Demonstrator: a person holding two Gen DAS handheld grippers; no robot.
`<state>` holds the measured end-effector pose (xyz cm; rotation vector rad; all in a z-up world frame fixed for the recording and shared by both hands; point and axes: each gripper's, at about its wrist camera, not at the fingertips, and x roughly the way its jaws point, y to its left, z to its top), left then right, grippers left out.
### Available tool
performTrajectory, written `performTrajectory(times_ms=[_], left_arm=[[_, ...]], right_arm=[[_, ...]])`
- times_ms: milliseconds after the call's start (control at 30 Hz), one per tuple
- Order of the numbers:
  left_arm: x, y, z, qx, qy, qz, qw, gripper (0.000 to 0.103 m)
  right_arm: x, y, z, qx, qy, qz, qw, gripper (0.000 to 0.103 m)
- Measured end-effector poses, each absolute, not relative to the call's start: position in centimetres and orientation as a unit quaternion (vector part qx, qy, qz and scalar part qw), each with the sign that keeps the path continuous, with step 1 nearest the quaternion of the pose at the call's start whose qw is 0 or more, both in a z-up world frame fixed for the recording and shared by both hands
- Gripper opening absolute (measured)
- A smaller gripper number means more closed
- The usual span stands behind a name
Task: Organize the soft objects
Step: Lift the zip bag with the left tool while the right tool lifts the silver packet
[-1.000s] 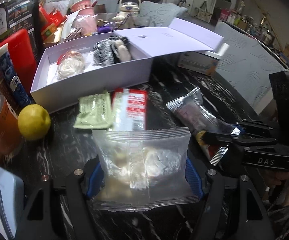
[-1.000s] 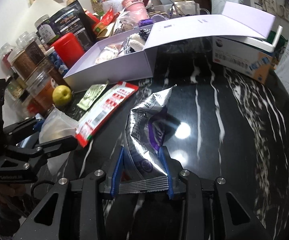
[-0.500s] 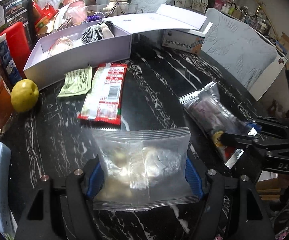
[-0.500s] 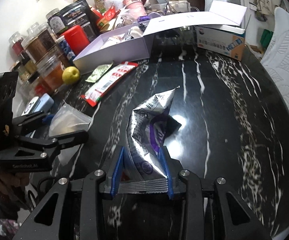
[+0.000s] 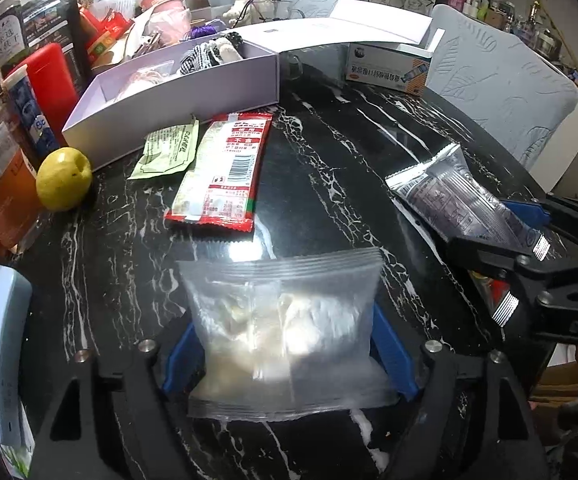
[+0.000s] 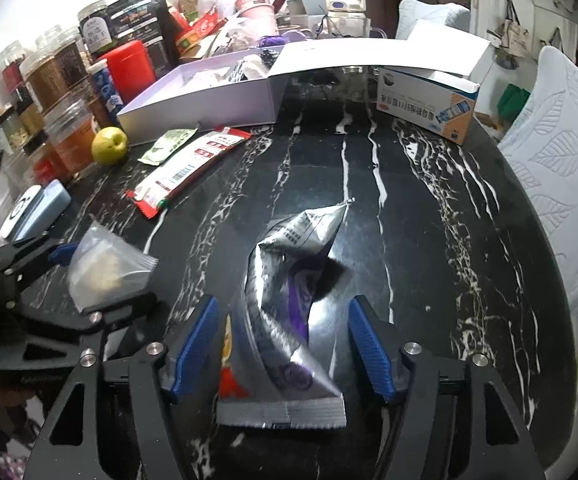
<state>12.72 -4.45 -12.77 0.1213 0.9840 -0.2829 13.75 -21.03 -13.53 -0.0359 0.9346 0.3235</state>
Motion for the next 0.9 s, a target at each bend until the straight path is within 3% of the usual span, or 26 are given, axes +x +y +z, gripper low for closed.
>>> performTrajectory(times_ms=[467,567,733,900], left_arm=[[12.4,-4.2,-12.9,0.056,0.463,-0.13,0.875,0.083],[12.1,-4.3,-12.8,0.058,0.452,-0.136,0.879,0.075],[11.9,-4.5,-12.8,0.058,0.445,-0.143,0.882,0.07],[12.3,-3.8,-12.5,0.014,0.451,-0.156,0.878,0.068]], right_arm=[[14.2,-20.1,-14.5,-0.056,0.442,0.126,0.886,0.068],[14.1,-20.0,-14.5,-0.066,0.434,0.122,0.89,0.058],[13.7,-19.8,-14.4,-0.068,0.428,0.133,0.892,0.043],[13.7,-20.4,-14.1,-0.03,0.44,0.156,0.884,0.04]])
